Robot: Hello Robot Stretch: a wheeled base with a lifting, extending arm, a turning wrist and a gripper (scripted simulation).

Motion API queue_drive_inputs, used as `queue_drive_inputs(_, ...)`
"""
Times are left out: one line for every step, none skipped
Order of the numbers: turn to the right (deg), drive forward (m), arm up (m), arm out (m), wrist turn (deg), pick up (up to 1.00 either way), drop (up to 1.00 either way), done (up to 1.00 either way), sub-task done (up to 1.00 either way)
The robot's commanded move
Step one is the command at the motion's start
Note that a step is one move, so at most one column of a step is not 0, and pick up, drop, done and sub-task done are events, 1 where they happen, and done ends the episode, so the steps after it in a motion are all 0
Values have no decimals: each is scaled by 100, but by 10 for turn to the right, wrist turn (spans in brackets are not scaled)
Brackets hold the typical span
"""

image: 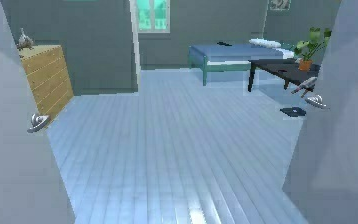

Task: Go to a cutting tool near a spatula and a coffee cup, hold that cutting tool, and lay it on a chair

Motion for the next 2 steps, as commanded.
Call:
queue_drive_inputs(0,100,0,0,0,0,0,0,0)
queue_drive_inputs(0,100,0,0,0,0,0,0,0)
